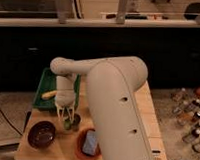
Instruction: Place pepper in metal cup
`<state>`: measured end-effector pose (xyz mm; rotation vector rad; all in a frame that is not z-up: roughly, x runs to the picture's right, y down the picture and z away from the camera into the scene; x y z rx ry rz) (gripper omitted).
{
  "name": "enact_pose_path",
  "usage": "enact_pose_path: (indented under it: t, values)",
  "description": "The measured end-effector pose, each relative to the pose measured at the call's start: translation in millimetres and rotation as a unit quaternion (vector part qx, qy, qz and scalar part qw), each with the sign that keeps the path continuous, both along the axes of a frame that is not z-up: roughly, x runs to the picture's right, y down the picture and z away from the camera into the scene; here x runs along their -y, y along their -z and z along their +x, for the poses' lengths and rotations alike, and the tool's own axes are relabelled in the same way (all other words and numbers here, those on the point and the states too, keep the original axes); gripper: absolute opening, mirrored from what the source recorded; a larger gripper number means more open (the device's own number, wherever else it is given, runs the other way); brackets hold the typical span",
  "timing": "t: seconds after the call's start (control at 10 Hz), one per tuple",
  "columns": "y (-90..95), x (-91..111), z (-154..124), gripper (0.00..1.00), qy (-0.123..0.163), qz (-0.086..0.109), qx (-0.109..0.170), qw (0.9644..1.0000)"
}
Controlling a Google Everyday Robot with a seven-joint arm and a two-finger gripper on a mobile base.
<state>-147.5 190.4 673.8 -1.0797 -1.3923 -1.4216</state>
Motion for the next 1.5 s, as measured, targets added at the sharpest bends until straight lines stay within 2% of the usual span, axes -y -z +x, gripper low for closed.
enact_pose_path:
  t: [0.3,0.6,0.7,1.4,1.5]
  values:
    - [-7.6,1,2,0.01,-0.016,-0.016,0.003,0.9997]
    - [-15.9,5,7,0.02,-0.037,-0.021,0.003,0.9991]
    - [-18.6,6,11,0.05,-0.043,-0.022,0.002,0.9988]
    - [-35.1,16,26,0.76,-0.064,-0.023,0.009,0.9976]
    - [-36.2,17,27,0.79,-0.065,-0.024,0.01,0.9975]
